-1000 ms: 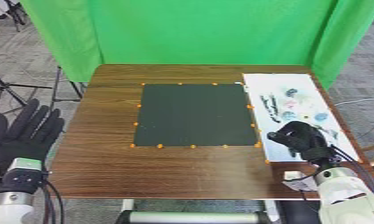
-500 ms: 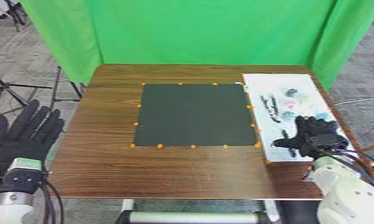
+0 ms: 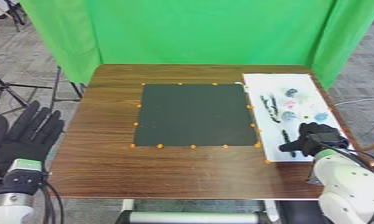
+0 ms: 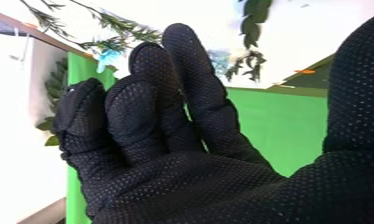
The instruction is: Arrange flowers
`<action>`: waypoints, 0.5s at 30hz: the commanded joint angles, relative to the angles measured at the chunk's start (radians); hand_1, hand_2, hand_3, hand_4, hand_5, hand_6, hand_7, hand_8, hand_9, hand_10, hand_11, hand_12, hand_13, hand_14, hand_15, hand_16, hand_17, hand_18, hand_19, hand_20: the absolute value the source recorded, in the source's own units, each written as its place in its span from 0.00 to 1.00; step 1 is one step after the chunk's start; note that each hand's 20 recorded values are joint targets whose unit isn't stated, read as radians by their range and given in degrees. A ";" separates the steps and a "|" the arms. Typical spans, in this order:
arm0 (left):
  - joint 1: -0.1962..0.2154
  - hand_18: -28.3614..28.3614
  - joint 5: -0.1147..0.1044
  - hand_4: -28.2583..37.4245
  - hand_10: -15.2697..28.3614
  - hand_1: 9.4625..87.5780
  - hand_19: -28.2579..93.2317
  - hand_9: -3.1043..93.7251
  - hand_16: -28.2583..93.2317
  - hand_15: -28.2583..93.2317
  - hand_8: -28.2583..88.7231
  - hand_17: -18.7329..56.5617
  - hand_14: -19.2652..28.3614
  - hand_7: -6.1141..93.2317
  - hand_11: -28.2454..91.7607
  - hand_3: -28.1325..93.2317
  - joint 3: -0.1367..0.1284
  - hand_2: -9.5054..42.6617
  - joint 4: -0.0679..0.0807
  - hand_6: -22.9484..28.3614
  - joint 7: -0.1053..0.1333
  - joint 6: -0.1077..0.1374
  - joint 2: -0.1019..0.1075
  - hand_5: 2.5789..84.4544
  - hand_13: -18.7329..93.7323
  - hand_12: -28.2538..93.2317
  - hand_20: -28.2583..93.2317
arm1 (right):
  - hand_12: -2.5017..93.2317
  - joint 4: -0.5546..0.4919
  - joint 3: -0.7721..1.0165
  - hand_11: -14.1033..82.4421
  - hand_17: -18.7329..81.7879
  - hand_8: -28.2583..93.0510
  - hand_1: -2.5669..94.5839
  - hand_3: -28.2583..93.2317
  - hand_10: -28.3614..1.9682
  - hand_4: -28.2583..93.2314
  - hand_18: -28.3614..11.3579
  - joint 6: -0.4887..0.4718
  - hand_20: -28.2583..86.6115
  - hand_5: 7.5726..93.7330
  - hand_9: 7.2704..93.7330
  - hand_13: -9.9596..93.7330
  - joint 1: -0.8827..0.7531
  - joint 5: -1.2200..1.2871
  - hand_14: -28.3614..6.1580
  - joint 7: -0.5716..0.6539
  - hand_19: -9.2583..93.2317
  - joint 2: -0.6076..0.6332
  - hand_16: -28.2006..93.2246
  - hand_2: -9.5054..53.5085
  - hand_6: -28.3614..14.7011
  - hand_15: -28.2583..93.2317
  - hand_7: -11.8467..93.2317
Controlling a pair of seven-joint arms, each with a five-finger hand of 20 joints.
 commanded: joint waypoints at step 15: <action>0.007 0.64 -0.008 0.00 0.69 0.25 0.45 0.37 0.16 0.51 0.16 0.24 0.71 0.23 0.39 0.81 0.007 0.22 -0.007 0.58 -0.009 0.013 -0.009 0.42 0.37 0.33 0.28 | 0.48 0.137 -0.156 0.71 0.51 0.13 0.37 0.84 0.33 0.00 0.05 -0.258 0.67 0.63 0.65 0.65 0.151 0.097 0.23 -0.048 0.93 -0.032 0.64 0.00 0.55 0.85 0.53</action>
